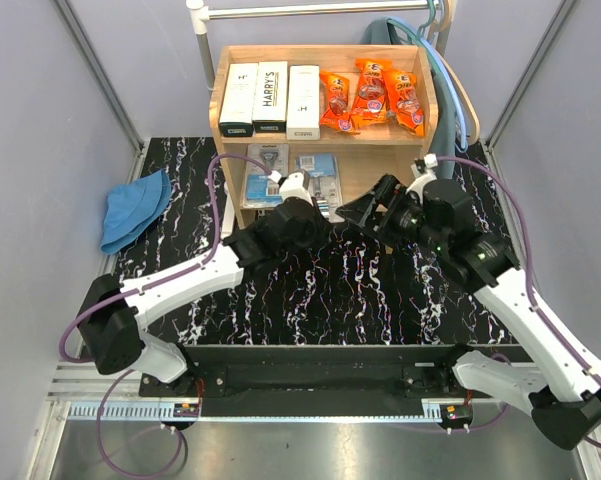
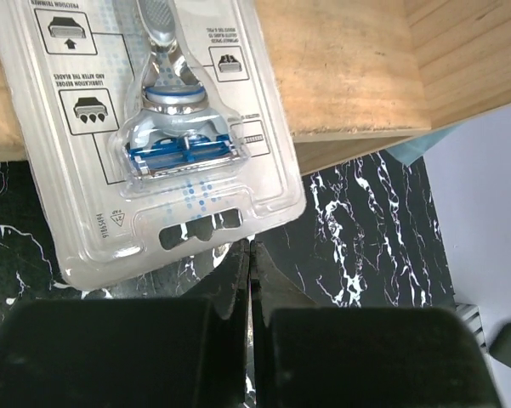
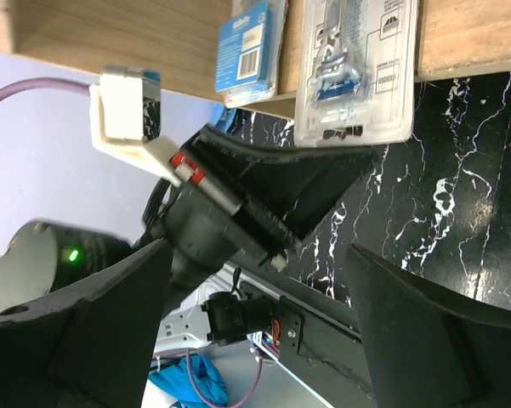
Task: Place and organize the shaving razors onto the shelf
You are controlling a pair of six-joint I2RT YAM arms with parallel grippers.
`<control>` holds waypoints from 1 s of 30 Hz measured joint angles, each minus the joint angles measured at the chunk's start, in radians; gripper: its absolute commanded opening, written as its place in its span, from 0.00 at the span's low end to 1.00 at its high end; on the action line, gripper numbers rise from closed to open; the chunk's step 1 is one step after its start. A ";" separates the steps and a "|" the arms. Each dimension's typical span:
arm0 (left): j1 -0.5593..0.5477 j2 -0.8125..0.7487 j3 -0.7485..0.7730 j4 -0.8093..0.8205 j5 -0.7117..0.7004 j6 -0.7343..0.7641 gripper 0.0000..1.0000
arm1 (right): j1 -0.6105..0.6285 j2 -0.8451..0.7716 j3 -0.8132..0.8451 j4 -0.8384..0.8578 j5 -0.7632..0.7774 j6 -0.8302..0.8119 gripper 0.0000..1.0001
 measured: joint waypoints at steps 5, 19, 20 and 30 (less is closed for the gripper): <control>0.013 0.025 0.030 -0.007 -0.002 0.006 0.00 | -0.001 -0.074 0.000 -0.041 0.009 0.000 0.92; 0.073 0.058 0.050 -0.041 -0.004 0.007 0.00 | -0.001 -0.169 -0.037 -0.098 0.015 0.004 0.92; 0.076 0.058 0.050 -0.042 -0.003 0.007 0.00 | -0.001 -0.172 -0.041 -0.098 0.015 0.005 0.92; 0.078 0.038 0.050 -0.019 0.083 0.088 0.36 | -0.001 -0.225 -0.086 -0.119 0.014 0.012 1.00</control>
